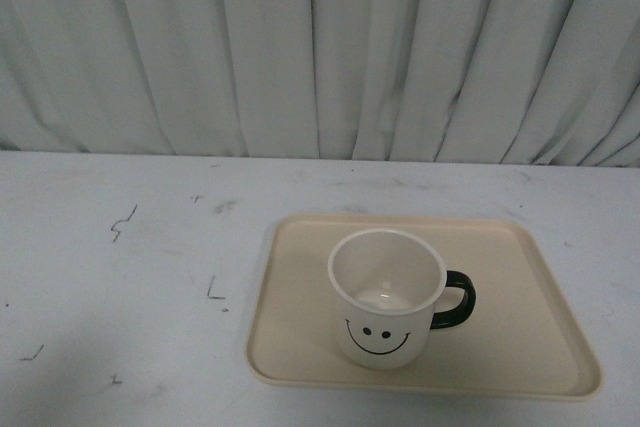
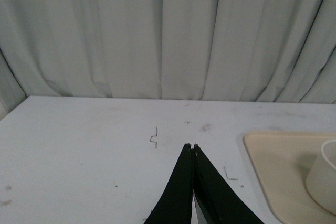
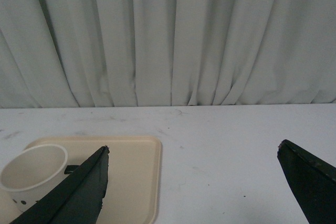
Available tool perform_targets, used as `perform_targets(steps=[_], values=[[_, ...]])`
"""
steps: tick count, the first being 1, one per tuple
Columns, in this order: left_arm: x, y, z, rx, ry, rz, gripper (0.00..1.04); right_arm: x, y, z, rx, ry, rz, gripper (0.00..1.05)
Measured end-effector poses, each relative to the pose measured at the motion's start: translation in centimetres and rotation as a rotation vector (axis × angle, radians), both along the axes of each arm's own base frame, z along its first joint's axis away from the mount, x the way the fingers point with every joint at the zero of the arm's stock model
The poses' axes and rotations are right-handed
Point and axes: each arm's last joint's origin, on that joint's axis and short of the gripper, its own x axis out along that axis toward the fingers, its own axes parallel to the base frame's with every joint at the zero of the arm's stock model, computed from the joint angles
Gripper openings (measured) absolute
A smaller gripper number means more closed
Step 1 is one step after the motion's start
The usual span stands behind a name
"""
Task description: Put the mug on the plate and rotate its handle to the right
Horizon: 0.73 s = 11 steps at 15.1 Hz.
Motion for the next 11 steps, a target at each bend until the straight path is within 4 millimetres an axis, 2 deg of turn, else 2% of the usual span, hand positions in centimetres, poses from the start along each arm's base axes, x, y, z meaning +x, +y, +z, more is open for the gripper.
perform_targets(steps=[2,4,7,8,9,10,11], values=[[0.0,0.0,0.0,0.000,-0.002,-0.001,0.02,0.0,0.0,0.0,0.000,0.000,0.000,0.98],[0.0,0.0,0.0,0.000,-0.004,-0.001,0.18,0.0,0.0,0.0,0.000,0.000,0.000,0.98],[0.0,0.0,0.0,0.000,-0.005,-0.001,0.51,1.0,-0.5,0.7,0.048,0.023,-0.007,0.98],[0.0,0.0,0.0,0.000,-0.004,-0.001,0.85,4.4,-1.5,3.5,0.132,0.126,0.025,0.98],[0.0,0.0,0.0,0.002,-0.004,-0.001,0.98,10.1,-0.3,5.7,0.088,0.384,0.095,0.98],[0.0,0.0,0.0,0.003,-0.004,-0.001,0.98,14.6,2.3,7.2,0.052,0.615,0.217,0.98],[0.0,0.0,0.0,0.003,-0.004,-0.001,0.98,17.6,6.8,7.0,-0.005,0.891,0.390,0.98]])
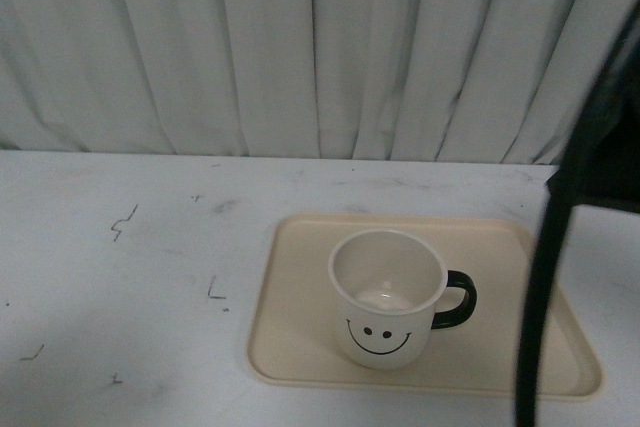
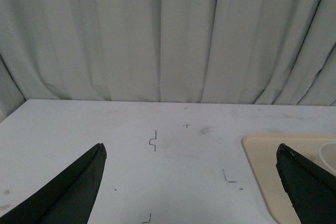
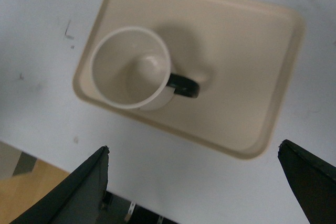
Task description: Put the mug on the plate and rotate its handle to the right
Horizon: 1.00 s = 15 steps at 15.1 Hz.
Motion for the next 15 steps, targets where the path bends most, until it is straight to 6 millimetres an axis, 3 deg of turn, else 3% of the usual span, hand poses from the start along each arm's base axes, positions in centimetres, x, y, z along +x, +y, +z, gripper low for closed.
perform_targets(steps=[1,3,11,13,14,15], values=[[0.0,0.0,0.0,0.000,0.000,0.000,0.98,1.5,2.1,-0.8,-0.035,0.101,0.042,0.98],[0.0,0.0,0.0,0.000,0.000,0.000,0.98,2.8,3.5,-1.7,-0.054,0.149,0.046,0.98],[0.0,0.0,0.0,0.000,0.000,0.000,0.98,4.8,5.1,-2.8,-0.067,0.220,0.044,0.98],[0.0,0.0,0.0,0.000,0.000,0.000,0.98,7.2,5.5,-3.9,-0.114,0.242,0.000,0.98],[0.0,0.0,0.0,0.000,0.000,0.000,0.98,10.5,5.4,-4.6,-0.194,0.194,0.045,0.98],[0.0,0.0,0.0,0.000,0.000,0.000,0.98,11.2,5.3,-4.8,-0.202,0.182,0.045,0.98]])
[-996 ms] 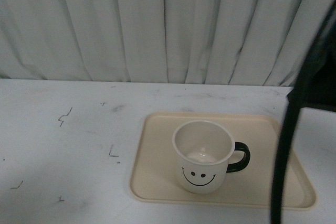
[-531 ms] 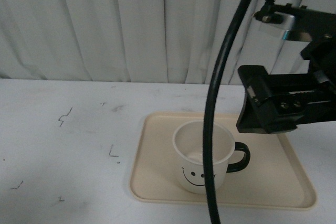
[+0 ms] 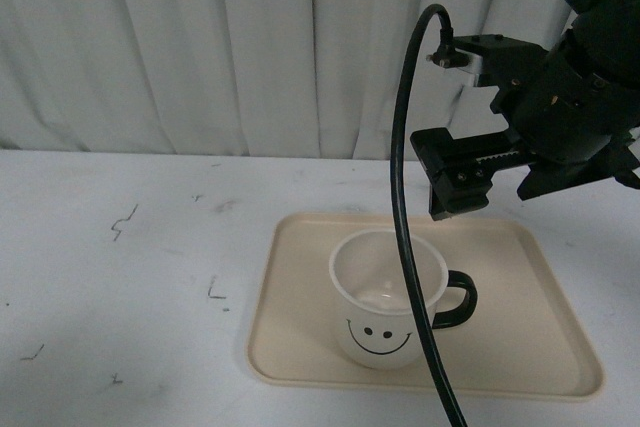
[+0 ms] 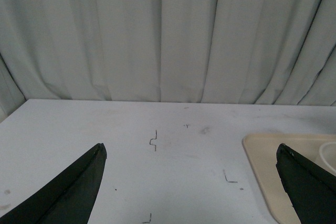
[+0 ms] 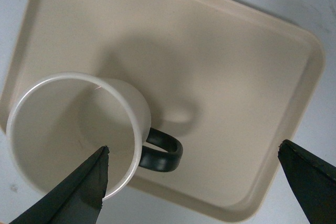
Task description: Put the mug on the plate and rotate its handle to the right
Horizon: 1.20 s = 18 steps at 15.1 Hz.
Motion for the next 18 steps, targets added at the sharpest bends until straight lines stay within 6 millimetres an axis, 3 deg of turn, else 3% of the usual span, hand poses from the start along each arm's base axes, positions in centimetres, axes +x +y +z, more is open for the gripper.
perform_targets(steps=[3,6,14,18], values=[[0.0,0.0,0.0,0.000,0.000,0.000,0.98,1.7,-1.0,-1.4,-0.010,0.025,-0.006,0.98],[0.0,0.0,0.0,0.000,0.000,0.000,0.98,2.1,-1.5,-2.1,0.016,0.055,-0.007,0.98],[0.0,0.0,0.0,0.000,0.000,0.000,0.98,1.6,1.2,-1.9,0.026,0.034,0.141,0.98],[0.0,0.0,0.0,0.000,0.000,0.000,0.98,1.6,2.4,-3.5,-0.024,0.042,0.193,0.98]])
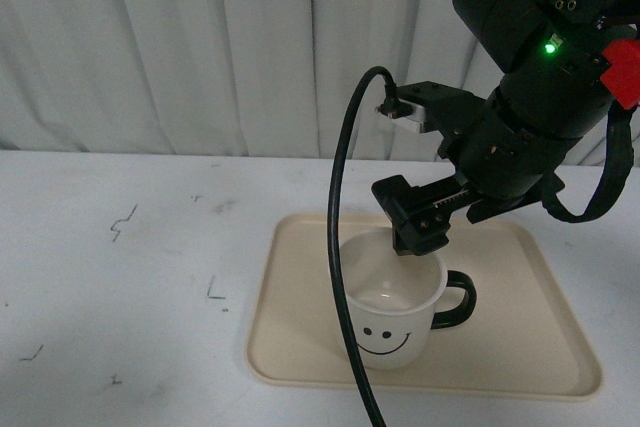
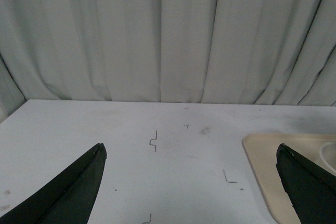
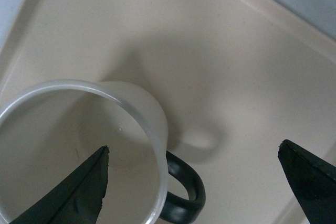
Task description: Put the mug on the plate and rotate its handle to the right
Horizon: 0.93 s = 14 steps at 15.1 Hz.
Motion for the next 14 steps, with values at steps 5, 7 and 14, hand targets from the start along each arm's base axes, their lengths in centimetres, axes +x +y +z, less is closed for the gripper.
perform_targets(steps=[5,7,14], values=[[0.0,0.0,0.0,0.000,0.000,0.000,0.98,0.2,0.7,-2.4,-0.043,0.019,0.013,0.55],[0.0,0.0,0.0,0.000,0.000,0.000,0.98,0.3,0.9,-2.3,-0.041,0.015,0.015,0.31],[0.0,0.0,0.0,0.000,0.000,0.000,0.98,-0.4,1.2,-1.4,-0.021,0.005,0.031,0.03]])
